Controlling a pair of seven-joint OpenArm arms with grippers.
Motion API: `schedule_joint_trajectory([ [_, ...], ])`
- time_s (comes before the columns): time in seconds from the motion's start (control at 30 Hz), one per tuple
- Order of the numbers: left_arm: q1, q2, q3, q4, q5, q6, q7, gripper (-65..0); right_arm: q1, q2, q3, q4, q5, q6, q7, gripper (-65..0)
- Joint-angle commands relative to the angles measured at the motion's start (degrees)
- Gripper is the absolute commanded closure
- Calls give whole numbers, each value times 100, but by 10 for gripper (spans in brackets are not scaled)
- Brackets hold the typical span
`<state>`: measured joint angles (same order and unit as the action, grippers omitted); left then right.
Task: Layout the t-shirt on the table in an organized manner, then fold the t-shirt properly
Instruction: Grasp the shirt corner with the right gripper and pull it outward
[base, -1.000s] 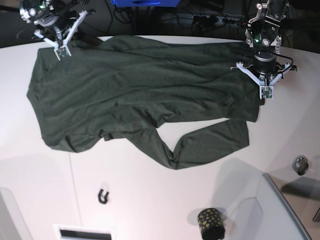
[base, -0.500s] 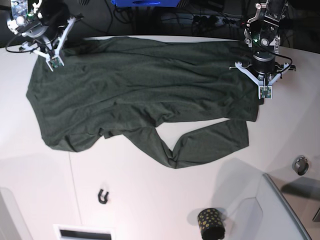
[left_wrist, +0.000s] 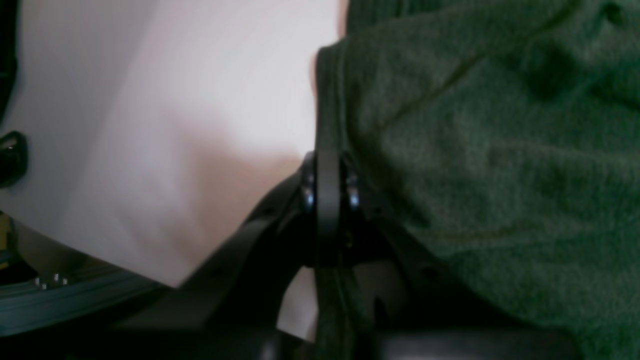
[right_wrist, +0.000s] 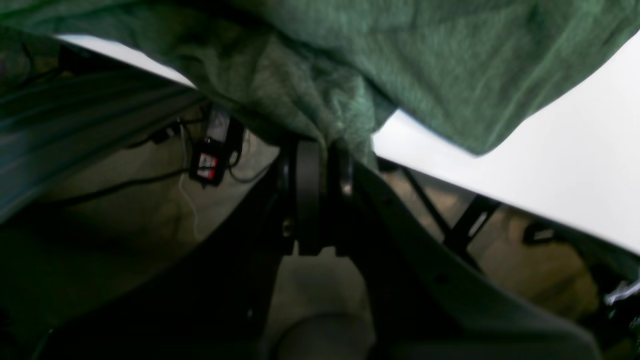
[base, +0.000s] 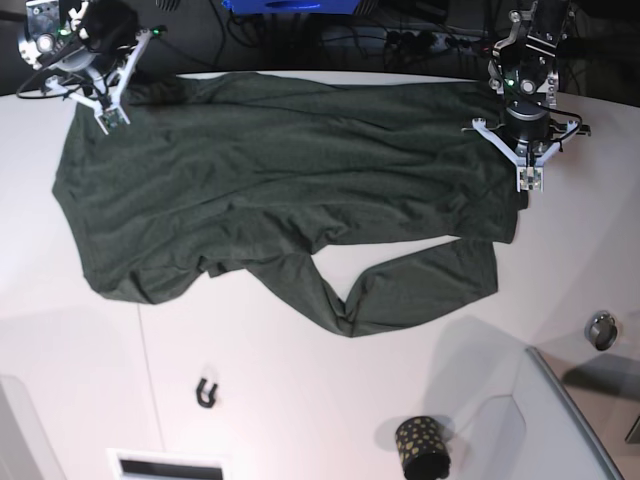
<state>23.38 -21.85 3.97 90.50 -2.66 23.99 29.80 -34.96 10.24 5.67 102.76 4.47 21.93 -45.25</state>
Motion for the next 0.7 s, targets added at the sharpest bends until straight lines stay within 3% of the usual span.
schedule_joint_trajectory([
  [0.0, -12, -62, -23, 71, 85, 58, -110, 0, 10, 35, 0, 76, 41, 9, 29, -23],
  [0.07, -12, -62, -23, 80, 85, 58, -110, 0, 10, 27, -9, 102, 41, 35, 20, -86],
  [0.13, -12, -62, -23, 71, 85, 58, -110, 0, -16, 18, -9, 251, 41, 343, 11, -203],
  [0.2, -12, -62, -23, 62, 85, 58, -110, 0, -148, 9, 44, 498, 41, 782, 38, -360],
  [0.27, -12, -62, -32, 62, 85, 58, -110, 0, -201, 9, 53, 823, 41, 985, 38, -477],
  [0.4, -4, -62, -67, 62, 85, 58, -110, 0, 125, -9, 228, 1104, 41, 976, 266, -492],
  [0.53, -12, -62, -76, 62, 85, 58, -110, 0, 1338, 53, 220, 726, 15, 1002, 398, -488],
  [0.6, -39, -53, -85, 89, 41, 58, -110, 0, 2182, 185, 193, 172, 15, 1011, 398, -435],
  [0.67, -179, -18, -49, 97, 24, 58, -110, 0, 3096, 264, 184, -716, 15, 1011, 398, -329],
])
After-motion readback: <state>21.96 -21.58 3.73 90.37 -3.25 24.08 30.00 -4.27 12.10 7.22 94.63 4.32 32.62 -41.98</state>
